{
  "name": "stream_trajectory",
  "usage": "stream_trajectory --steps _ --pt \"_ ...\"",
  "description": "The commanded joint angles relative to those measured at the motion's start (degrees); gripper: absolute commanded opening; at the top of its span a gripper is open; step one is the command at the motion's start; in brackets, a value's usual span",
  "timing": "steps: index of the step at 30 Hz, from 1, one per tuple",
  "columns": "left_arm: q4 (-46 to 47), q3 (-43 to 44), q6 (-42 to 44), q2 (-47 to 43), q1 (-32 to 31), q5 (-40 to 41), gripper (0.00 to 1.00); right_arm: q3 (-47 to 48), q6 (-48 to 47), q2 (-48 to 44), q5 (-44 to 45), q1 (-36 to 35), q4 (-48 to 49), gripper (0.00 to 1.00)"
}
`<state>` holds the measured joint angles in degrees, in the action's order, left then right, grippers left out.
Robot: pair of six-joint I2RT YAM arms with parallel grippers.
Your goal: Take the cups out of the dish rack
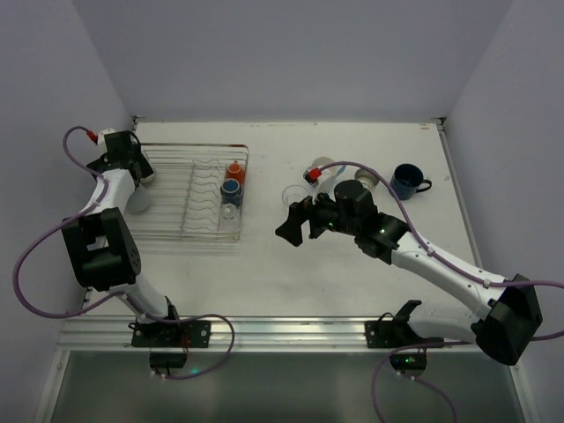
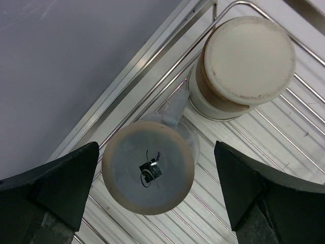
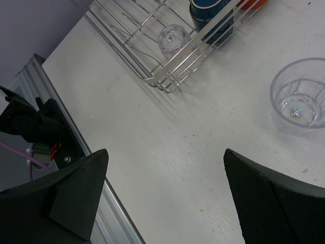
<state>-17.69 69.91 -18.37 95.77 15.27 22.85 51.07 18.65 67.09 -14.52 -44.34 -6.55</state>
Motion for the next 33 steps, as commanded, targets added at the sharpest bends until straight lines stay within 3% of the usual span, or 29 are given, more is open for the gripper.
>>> stream_trajectory --steps 1,5,6,8,12,14,15,19,33 --pt "-0.1 2.1 1.2 1.4 1.1 1.0 1.00 -0.3 0.1 -0.4 -0.7 -0.2 2.5 0.98" --pt "1.6 1.7 1.1 2.2 1.3 0.3 0.93 -0.1 0.2 0.3 -0.7 -0.3 2.6 0.98" --pt "1.5 1.7 1.1 2.5 1.4 0.4 0.86 -0.1 0.1 0.4 -0.5 -0.2 2.5 0.98" --pt "1.2 1.7 0.6 2.9 1.6 1.1 0.81 0.1 0.1 0.7 -0.5 -0.2 2.3 0.98" --pt "2.0 0.3 0.3 1.4 1.7 0.9 0.56 0.0 0.0 0.6 -0.2 -0.3 2.3 0.97" --pt "2.4 -0.8 -0.1 -0.1 1.6 0.6 0.50 0.1 0.2 0.6 -0.2 -0.3 2.4 0.97" --pt "2.4 -1.2 -0.5 -0.8 1.7 0.4 0.40 0.0 0.1 0.6 -0.2 -0.2 2.4 0.97" --pt "2.1 -3.5 -1.8 -6.4 1.6 -1.7 0.22 0.0 0.7 0.1 -0.5 -0.4 2.6 0.97" --pt "2.5 -13.7 -6.1 -30.3 -3.8 -14.1 0.08 -0.2 8.8 -1.7 -4.9 -0.5 8.6 0.97"
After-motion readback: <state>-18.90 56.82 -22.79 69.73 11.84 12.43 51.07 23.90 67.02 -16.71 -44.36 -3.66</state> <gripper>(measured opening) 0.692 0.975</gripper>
